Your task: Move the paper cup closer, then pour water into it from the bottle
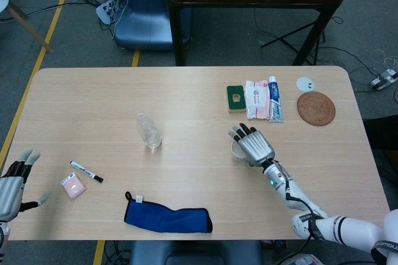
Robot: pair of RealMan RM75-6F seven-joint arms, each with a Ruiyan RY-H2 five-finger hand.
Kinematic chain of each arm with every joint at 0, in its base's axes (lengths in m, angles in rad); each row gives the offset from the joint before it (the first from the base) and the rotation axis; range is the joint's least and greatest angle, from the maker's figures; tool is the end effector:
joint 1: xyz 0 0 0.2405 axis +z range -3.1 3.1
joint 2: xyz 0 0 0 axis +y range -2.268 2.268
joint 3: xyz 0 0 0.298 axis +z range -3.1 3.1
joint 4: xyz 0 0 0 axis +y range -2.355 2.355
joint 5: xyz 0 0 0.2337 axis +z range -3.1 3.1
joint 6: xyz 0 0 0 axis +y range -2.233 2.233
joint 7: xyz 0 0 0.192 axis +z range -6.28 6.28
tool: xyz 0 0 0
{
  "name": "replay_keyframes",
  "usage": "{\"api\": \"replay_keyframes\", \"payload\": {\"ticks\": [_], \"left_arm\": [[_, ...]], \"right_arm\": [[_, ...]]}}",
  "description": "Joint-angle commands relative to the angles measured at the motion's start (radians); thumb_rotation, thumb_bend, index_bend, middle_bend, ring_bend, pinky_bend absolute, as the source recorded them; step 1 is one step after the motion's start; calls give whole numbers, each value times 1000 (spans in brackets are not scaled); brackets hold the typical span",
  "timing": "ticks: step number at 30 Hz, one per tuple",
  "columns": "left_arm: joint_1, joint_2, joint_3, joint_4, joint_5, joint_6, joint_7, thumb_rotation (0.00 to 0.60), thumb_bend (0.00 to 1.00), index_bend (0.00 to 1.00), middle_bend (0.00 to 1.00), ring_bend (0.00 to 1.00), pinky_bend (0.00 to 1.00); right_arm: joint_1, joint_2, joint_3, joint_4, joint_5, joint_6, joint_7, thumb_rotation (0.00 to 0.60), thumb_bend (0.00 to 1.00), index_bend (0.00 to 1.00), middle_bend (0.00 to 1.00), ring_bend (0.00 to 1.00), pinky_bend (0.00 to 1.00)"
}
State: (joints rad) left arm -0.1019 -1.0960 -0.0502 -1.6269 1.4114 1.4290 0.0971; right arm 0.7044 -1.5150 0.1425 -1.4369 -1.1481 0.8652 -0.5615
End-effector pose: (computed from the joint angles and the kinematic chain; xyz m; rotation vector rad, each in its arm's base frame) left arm -0.3717 0.2396 0.1594 -1.3834 -0.8924 -0.7659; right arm -0.2047 -0.4118 -0.0609 2.0111 -0.7089 0.6578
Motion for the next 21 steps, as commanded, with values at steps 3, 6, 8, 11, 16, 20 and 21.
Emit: {"api": "replay_keyframes", "payload": {"ticks": [3,6,8,11,16,20,21], "left_arm": [[0,3,0,-3,-2,-2,0,600,135,115,19,141,476],[0,4,0,-5,0,0,1,600,135,115,19,141,476],[0,4,0,-6,1,1,1,600,135,115,19,141,476],[-1,5,1,-8,2,-2,0,600,135,115,19,141,476],[-2,7,2,-11,2,-5,3,600,135,115,19,141,476],[-3,7,2,-13,0,-7,6,600,135,115,19,141,476],[-3,7,2,-13,0,-7,6,600,135,115,19,141,476]], "right_arm": [[12,-21,-10,31,-9,-6,26,600,125,279,208,158,358],[15,-31,-15,48,-14,-1,36,600,125,303,243,198,425],[16,-36,-17,57,-16,3,42,600,125,313,274,232,464],[18,-45,-20,71,-24,14,45,600,126,339,309,281,490],[22,-51,-20,84,-25,23,44,600,131,382,350,342,494],[26,-55,-18,90,-19,29,40,600,135,418,386,388,503],[27,-56,-17,90,-18,30,41,600,136,424,391,394,503]]}}
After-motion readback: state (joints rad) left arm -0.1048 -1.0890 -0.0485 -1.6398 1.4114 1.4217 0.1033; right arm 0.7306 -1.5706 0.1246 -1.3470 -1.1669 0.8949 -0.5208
